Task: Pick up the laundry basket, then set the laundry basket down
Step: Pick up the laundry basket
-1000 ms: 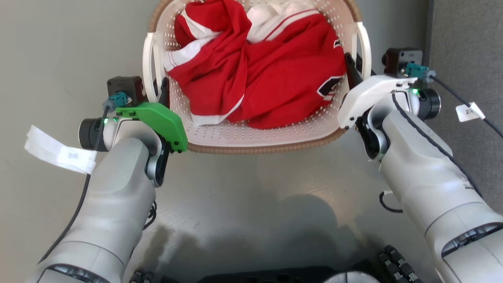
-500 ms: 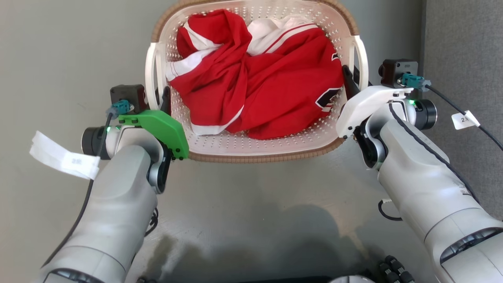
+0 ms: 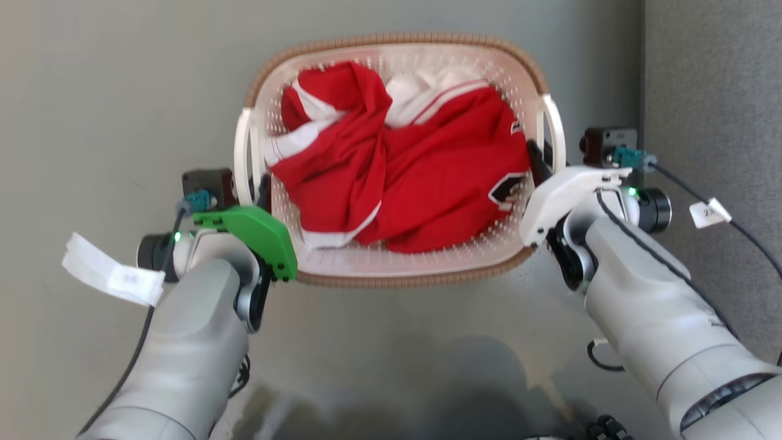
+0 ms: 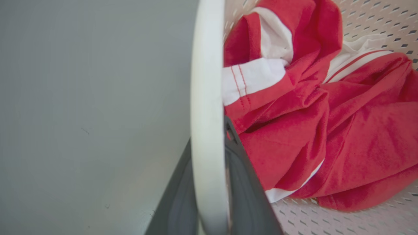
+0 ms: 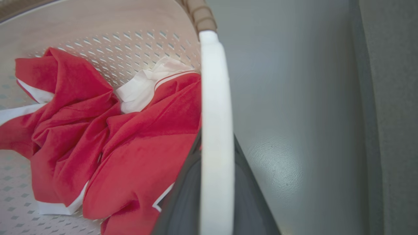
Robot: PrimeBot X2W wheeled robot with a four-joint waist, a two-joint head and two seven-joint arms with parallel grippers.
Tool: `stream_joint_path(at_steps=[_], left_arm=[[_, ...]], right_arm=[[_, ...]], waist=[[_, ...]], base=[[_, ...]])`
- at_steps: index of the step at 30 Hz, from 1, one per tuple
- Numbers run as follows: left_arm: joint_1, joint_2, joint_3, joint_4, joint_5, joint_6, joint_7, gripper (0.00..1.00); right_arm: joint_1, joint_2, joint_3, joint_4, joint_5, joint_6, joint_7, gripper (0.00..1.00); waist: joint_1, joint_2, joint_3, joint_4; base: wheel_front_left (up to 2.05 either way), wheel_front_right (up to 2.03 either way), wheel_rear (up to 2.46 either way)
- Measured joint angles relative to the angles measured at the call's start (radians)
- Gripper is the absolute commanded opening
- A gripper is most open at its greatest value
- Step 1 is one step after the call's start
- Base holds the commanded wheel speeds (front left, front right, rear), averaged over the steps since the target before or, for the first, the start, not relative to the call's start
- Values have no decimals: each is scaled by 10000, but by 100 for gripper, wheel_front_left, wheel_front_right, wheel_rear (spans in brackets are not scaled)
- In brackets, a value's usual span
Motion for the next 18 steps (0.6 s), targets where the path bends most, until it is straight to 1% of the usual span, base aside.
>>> stream_joint_path(at_steps=[12, 14, 18], left_arm=[[399, -56, -244, 228, -286, -4, 2, 0], [552, -63, -307, 311, -343, -4, 15, 0], [851, -105, -391, 422, -568, -17, 121, 0]], right_arm=[[337, 59, 339, 359, 468, 15, 61, 0], [490, 71, 410, 399, 523, 90, 119, 0], [861, 100, 585, 489, 748, 98, 251, 0]], waist=[[0, 0, -669, 21], [0, 0, -796, 29], [0, 0, -1100, 41]], base=[[0, 0, 0], [0, 0, 0], [0, 0, 0]])
